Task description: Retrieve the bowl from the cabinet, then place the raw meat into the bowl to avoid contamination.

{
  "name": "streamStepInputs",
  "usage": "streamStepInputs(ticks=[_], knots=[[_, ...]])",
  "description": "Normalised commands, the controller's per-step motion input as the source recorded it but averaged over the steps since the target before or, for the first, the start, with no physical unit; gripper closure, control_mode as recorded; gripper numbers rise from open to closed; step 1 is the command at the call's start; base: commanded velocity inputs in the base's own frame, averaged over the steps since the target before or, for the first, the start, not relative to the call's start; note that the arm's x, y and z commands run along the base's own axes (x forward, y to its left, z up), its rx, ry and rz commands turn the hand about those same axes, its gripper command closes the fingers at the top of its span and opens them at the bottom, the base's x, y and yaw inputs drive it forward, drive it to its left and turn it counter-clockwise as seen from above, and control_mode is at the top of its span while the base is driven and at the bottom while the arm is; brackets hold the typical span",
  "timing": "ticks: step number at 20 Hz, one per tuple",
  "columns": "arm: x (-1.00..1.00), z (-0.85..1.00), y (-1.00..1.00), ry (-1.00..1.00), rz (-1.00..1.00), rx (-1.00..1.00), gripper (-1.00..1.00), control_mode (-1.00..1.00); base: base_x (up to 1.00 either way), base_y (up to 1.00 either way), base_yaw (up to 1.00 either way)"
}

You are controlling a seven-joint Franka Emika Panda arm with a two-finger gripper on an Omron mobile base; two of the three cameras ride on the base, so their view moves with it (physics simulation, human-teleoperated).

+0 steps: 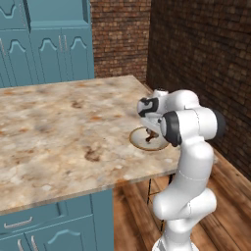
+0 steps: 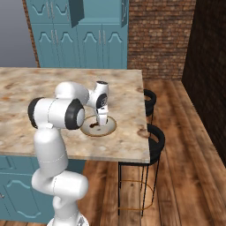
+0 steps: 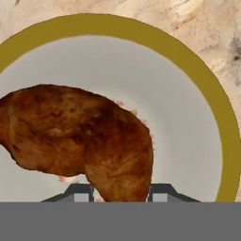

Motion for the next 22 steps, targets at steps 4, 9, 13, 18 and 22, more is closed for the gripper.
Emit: streamStepInputs(ticks=[4, 9, 13, 18, 22], knots=[[0.0, -0.18, 0.04, 0.01, 0.0, 0.03, 1.0, -1.0, 0.0, 0.0, 0.0], [0.0, -0.17, 0.0, 0.02, 0.0, 0.02, -1.0, -1.0, 0.0, 0.0, 0.0], [0.0, -0.12, 0.0, 0.01, 0.0, 0.01, -1.0, -1.0, 0.0, 0.0, 0.0], [0.02, 0.03, 0.0, 0.03, 0.0, 0.0, -1.0, -1.0, 0.0, 0.0, 0.0], [0.01, 0.3, 0.04, 0.08, 0.0, -0.08, -1.0, -1.0, 0.0, 0.0, 0.0]])
